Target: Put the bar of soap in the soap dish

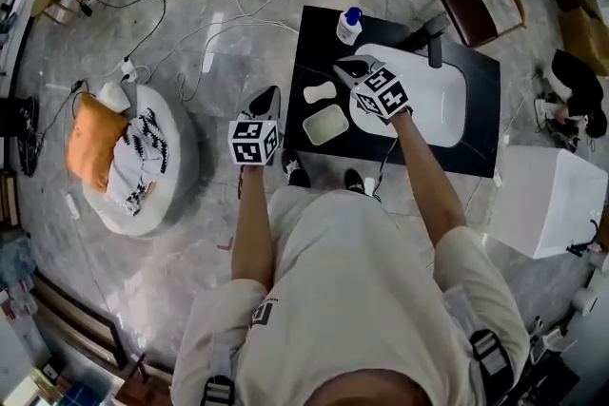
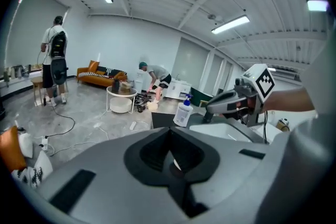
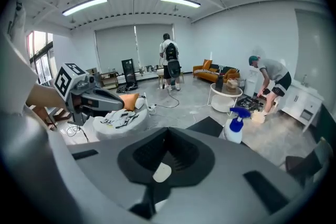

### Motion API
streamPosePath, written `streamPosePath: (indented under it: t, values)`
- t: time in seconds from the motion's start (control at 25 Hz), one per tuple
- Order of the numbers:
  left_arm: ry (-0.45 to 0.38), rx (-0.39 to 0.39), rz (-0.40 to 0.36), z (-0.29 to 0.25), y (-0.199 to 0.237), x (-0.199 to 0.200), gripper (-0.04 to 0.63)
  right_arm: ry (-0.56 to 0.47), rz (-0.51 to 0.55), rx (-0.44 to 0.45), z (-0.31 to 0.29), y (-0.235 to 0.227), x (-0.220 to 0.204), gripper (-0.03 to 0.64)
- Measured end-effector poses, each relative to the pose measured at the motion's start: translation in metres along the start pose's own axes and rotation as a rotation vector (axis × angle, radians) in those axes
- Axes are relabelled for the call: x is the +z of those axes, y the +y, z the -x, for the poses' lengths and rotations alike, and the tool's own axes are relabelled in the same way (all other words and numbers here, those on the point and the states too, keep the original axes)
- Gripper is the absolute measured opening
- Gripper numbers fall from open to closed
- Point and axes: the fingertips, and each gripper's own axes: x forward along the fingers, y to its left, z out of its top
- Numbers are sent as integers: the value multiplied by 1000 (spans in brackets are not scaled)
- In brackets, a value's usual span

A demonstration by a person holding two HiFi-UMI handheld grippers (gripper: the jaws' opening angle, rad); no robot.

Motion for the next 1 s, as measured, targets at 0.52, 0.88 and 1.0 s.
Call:
streamPosePath:
  t: [0.52,0.88,1.0]
  values:
    - [120,-190,-58,-24,-22,-41,5,196,82,24,-33,14,-49,6]
    - [141,-190,44,-23,-23,-64,5,326,238,162,-61,39,-78,59]
    - [140,-187,64,-20,-23,-71,5,388,292,221,-69,47,-89,109]
